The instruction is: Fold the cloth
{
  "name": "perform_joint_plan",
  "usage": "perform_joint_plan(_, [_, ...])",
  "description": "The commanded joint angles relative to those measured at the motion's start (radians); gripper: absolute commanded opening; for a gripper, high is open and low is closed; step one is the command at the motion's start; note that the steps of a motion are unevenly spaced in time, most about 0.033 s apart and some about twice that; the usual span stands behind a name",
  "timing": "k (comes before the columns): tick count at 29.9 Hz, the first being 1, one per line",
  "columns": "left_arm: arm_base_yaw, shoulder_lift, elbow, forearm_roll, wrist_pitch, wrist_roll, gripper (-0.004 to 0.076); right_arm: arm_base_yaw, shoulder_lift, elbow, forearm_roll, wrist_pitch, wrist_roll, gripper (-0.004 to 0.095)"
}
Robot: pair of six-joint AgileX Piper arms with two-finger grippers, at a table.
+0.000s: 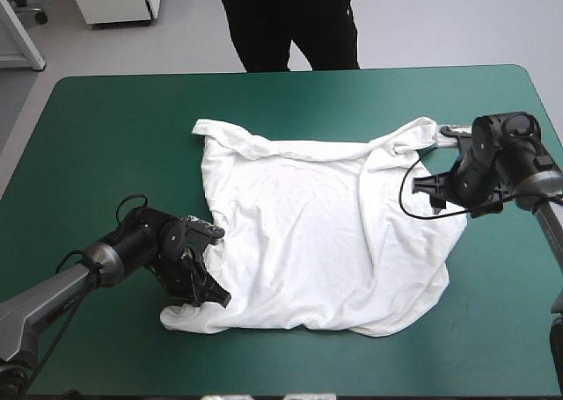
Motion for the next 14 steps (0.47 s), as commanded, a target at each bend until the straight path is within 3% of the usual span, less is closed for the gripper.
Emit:
perform_joint_plan(1, [-0.018, -0.004, -0.001, -0.068, -0.047, 0.001, -0.0009, -0.057, -0.034, 0.042, -0.006, -0.031, 0.000, 0.0595])
perform_joint_plan(8, [-0.018, -0.004, -0.001, -0.070, -0.054, 0.003, -0.0009, -0.083, -0.025, 0.148, 0.029, -0.162, -0.021, 0.0594])
perform_joint_plan(14, [-0.018, -0.004, -0.001, -0.067, -0.048, 0.003, -0.0009, -0.083, 0.031, 0.206, 0.059, -0.182, -0.021, 0.0590])
